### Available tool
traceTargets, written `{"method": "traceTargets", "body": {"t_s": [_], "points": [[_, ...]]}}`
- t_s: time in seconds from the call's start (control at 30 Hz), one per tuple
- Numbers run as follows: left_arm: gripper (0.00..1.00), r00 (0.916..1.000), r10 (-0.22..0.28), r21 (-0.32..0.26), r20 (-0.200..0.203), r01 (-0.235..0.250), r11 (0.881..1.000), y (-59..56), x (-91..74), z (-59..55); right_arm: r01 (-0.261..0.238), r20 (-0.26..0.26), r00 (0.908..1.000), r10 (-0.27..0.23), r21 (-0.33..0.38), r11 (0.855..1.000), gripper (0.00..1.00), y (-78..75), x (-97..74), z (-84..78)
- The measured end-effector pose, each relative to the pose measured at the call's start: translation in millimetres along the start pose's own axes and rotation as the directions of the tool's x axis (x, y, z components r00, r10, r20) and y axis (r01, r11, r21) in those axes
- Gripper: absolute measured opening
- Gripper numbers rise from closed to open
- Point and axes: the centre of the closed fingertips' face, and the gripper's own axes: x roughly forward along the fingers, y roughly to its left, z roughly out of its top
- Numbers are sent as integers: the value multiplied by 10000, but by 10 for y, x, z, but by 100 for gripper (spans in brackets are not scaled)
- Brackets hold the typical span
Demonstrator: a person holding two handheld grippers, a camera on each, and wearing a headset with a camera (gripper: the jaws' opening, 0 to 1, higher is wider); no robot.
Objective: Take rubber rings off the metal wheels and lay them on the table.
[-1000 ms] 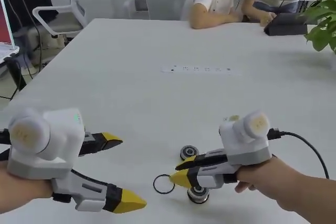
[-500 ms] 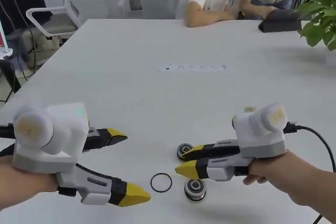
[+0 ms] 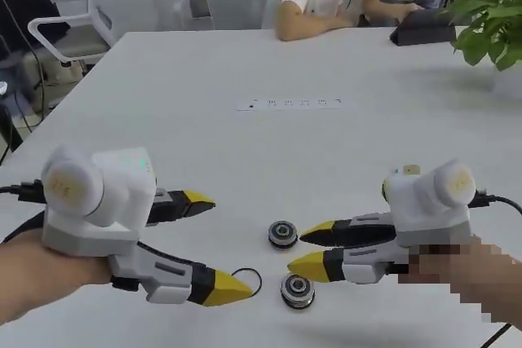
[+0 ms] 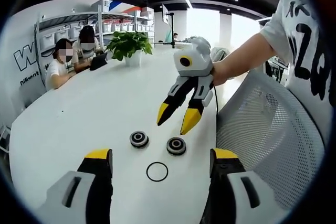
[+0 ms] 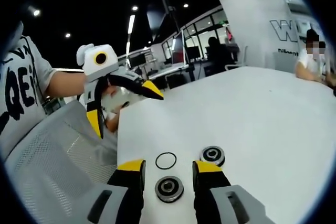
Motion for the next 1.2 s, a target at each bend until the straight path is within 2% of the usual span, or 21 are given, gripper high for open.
{"method": "traceTargets", "body": {"t_s": [0.3,0.67,1.2], "points": [[68,9998,-201,20,28,201,9998,-25,134,51,140,-68,9999,-141,-61,9999,37,-16,-69,-101],[60,9982,-547,-35,-234,546,9985,-63,321,6,173,-558,9983,-182,-166,9997,36,-10,-74,-347],[48,9900,-1066,-122,-921,1060,9943,-176,576,-203,128,-1201,9926,-186,-489,9987,29,-20,-31,-590]]}}
